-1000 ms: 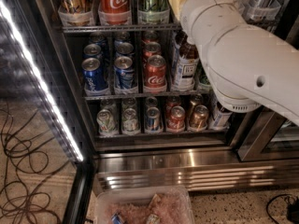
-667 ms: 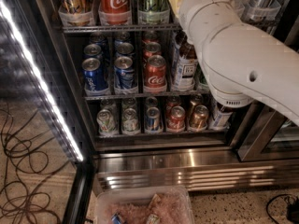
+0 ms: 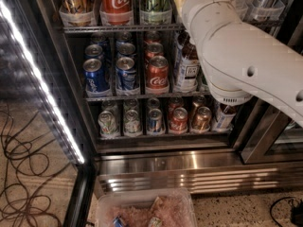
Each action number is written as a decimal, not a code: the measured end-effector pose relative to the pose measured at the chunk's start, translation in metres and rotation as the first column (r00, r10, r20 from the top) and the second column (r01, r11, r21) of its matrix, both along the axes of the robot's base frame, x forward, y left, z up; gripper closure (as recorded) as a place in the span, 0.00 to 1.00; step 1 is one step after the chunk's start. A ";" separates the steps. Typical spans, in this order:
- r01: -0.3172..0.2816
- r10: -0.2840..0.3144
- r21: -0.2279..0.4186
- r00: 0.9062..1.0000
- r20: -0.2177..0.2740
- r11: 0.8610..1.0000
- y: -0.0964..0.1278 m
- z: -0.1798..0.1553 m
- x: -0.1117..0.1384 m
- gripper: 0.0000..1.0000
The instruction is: Pick water bottle from top shelf of fridge
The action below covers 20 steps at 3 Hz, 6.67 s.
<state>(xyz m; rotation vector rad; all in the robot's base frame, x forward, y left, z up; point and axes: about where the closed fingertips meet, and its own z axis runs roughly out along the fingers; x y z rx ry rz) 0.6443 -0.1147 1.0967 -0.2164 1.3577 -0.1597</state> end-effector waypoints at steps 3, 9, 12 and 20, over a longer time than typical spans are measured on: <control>0.012 -0.012 0.000 1.000 0.004 1.000 0.002 -0.001 0.019 0.40; -0.069 0.051 0.112 0.987 0.154 0.991 0.012 0.068 -0.013 1.00; -0.169 0.181 0.142 0.980 -0.080 0.975 0.029 0.027 -0.068 1.00; -0.186 0.276 0.251 0.878 -0.392 0.950 0.019 -0.105 -0.102 1.00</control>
Offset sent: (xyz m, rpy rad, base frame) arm 0.0174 -0.0097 -0.0100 -0.0041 0.0101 -0.0384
